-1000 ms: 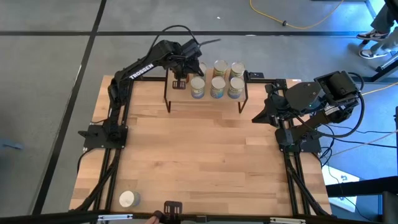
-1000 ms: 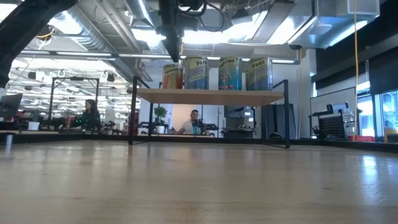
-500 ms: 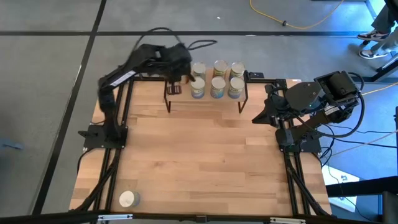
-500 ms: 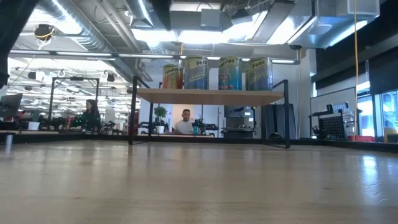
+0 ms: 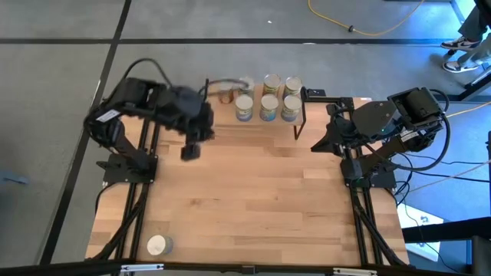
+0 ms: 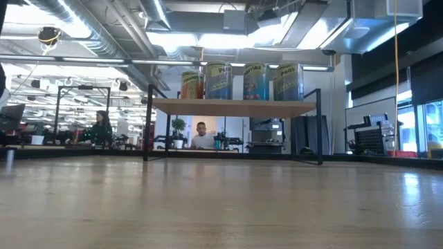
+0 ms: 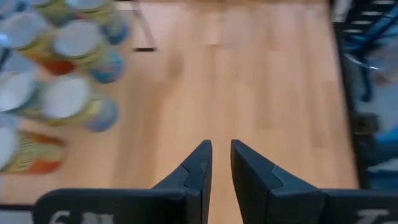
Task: Pick and place cans onto a shelf
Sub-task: Put the canned cherries on the shelf
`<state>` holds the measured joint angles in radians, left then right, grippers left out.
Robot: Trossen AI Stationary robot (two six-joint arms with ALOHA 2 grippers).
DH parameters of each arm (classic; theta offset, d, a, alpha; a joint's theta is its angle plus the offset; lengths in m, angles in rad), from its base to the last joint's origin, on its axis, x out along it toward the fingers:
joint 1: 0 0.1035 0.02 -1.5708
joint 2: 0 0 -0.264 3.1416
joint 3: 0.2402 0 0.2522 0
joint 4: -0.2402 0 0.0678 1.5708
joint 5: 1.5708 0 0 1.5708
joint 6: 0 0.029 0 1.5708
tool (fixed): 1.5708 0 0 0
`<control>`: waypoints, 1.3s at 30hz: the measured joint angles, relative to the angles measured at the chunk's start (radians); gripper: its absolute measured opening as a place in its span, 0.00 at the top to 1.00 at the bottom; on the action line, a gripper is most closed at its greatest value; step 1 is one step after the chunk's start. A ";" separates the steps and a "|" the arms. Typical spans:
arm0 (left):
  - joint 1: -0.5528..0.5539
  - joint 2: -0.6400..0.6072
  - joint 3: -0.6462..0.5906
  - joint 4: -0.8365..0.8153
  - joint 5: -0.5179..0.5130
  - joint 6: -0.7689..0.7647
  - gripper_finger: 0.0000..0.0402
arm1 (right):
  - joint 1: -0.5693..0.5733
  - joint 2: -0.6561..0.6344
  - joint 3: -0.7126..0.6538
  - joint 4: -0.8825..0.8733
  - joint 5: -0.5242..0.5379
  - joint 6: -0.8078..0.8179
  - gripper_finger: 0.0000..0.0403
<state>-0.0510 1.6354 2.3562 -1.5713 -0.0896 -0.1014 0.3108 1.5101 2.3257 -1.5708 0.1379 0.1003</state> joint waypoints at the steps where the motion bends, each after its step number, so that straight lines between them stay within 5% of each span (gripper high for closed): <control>1: -0.037 -0.001 0.000 0.000 0.000 -0.021 0.87 | 0.000 0.000 0.000 0.000 0.000 -0.005 0.95; 8: -0.268 -0.005 -0.070 0.001 0.012 -0.181 0.87 | 0.000 0.000 0.000 0.000 -0.003 -0.028 0.95; 16: -0.509 -0.101 -0.467 -0.001 0.173 -0.573 0.87 | 0.001 0.000 0.000 0.000 -0.007 -0.022 0.95; 21: -0.634 -0.131 -0.651 -0.001 0.186 -0.830 0.87 | 0.001 -0.001 -0.004 0.001 -0.002 0.001 0.95; 33: -0.892 -0.138 -0.929 0.185 0.185 -0.834 0.87 | 0.001 0.000 -0.111 0.050 -0.293 -0.053 0.95; 39: -0.960 -0.138 -1.037 0.398 0.177 -0.832 0.87 | 0.001 0.000 -0.165 0.096 -0.316 -0.053 0.95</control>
<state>-1.0112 1.4971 1.3195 -1.1735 0.0872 -0.9339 0.3119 1.5101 2.1605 -1.4748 -0.1778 0.0475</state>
